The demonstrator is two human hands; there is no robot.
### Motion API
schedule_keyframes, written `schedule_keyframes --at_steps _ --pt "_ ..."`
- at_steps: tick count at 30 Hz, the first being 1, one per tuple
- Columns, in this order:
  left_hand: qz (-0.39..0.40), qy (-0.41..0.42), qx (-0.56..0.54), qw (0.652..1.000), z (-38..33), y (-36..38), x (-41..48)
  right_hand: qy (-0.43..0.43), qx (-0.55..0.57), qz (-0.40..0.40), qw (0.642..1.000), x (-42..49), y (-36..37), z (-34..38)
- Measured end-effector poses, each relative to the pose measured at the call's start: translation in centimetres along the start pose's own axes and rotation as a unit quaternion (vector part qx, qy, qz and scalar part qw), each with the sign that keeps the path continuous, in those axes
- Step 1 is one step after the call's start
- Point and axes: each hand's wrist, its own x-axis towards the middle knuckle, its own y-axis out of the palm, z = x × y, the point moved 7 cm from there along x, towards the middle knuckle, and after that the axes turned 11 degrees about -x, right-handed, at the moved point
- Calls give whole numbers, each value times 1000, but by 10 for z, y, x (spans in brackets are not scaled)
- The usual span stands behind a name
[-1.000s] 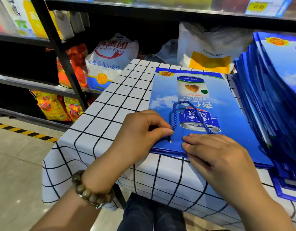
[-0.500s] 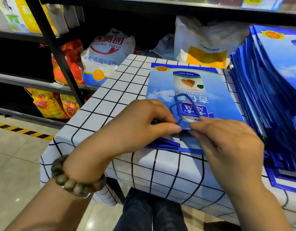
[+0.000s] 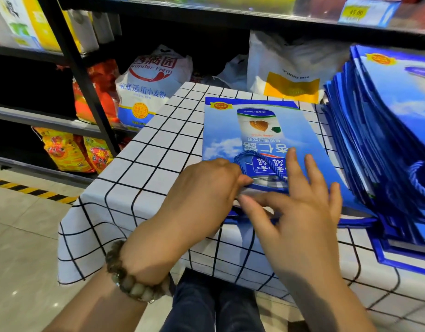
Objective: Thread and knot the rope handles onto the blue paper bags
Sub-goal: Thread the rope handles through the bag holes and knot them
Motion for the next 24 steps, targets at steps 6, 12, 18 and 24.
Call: schedule_keyframes --at_steps 6,12,18,24 --pt "6 -12 10 1000 -5 -2 -7 52 -51 129 989 0 11 4" --pt "-37 36 -66 996 -2 -4 -14 44 43 40 997 -6 11 4" --pt "-6 -136 -268 954 25 2 -11 -15 70 -1 997 -19 7 1" --pt "82 -179 -244 949 16 17 2 -31 87 -38 995 -22 5 -4"
